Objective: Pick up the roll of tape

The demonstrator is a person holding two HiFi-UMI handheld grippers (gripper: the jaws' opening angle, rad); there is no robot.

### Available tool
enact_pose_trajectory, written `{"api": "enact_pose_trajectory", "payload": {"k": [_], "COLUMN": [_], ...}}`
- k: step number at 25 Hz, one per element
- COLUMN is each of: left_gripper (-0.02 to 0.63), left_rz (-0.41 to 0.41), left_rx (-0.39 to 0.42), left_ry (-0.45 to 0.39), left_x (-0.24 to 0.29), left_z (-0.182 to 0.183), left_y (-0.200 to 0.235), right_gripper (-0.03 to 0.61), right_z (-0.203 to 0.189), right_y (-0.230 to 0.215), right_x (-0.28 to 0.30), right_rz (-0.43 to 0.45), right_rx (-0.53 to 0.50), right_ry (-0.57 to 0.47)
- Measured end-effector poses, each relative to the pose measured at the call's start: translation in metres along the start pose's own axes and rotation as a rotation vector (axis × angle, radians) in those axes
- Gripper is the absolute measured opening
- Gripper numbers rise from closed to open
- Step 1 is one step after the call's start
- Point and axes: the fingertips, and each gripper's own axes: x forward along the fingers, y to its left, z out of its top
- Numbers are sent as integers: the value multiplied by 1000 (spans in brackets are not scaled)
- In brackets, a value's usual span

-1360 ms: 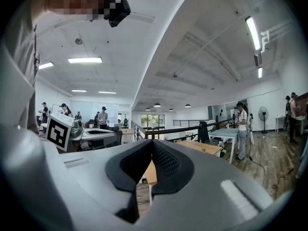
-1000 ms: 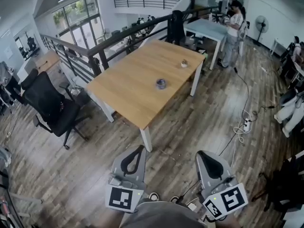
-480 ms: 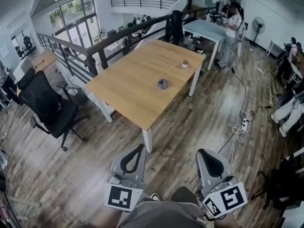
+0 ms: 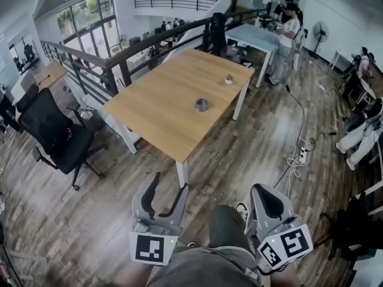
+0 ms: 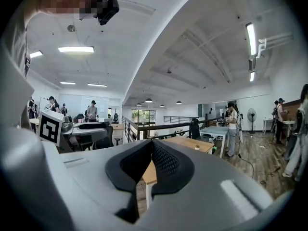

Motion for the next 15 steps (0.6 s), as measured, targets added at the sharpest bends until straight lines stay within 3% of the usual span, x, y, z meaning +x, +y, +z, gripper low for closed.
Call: {"api": "enact_pose_trajectory", "payload": {"k": [9, 15], "left_gripper": [256, 257], "left_rz": [-2, -1], "left_rx": [0, 5], "left_ry": [17, 41], "left_x": [19, 55], "left_z": [-12, -25], "left_y": [5, 6], "right_gripper": [11, 11], "right_z": [-9, -18], "right_y": [-6, -34], "right_x": [17, 46], "right_rz": [19, 29], "right_rx": [7, 32], "right_ry": [2, 0]}}
